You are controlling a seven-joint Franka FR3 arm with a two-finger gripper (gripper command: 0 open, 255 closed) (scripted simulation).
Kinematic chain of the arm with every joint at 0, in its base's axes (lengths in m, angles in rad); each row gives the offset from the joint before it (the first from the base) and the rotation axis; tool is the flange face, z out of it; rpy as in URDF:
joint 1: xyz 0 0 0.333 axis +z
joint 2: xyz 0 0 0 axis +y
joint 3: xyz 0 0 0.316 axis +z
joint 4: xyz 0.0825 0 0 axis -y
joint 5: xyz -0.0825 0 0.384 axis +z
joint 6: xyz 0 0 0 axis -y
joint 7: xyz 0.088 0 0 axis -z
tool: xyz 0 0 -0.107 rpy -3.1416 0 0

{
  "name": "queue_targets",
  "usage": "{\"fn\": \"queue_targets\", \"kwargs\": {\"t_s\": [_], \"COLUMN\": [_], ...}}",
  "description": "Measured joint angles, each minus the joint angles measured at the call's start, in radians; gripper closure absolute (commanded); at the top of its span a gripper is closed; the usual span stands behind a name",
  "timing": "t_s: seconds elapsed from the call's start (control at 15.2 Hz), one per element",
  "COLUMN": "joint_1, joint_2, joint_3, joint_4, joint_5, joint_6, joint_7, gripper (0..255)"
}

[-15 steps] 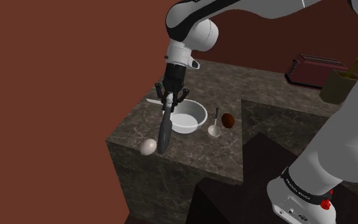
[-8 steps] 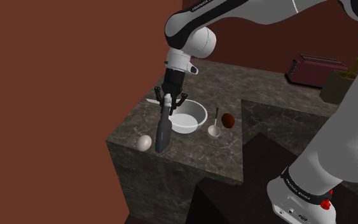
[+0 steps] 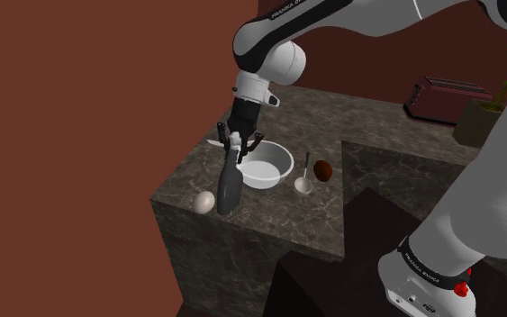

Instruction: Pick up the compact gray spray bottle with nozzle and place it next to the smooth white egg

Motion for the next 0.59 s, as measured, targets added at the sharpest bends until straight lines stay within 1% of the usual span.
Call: {"fn": "queue_targets", "kwargs": {"t_s": [0.13,0.26,0.33,0.46,0.59], "joint_1": [-0.001,-0.002,-0.002,0.002,0.006], "joint_2": [-0.007,0.007,0.002,0.004,0.010], "joint_3": [-0.002,-0.005,-0.006,-0.003,0.000], "joint_4": [-0.011,0.005,-0.001,-0.002,-0.001], "joint_5": [0.003,-0.001,0.000,-0.001,0.001], "joint_6": [0.008,-0.001,0.000,0.012,0.055], "joint_7": [-0.011,-0.008,-0.006,0.008,0.014], "gripper": [255,255,0,0,0]}}
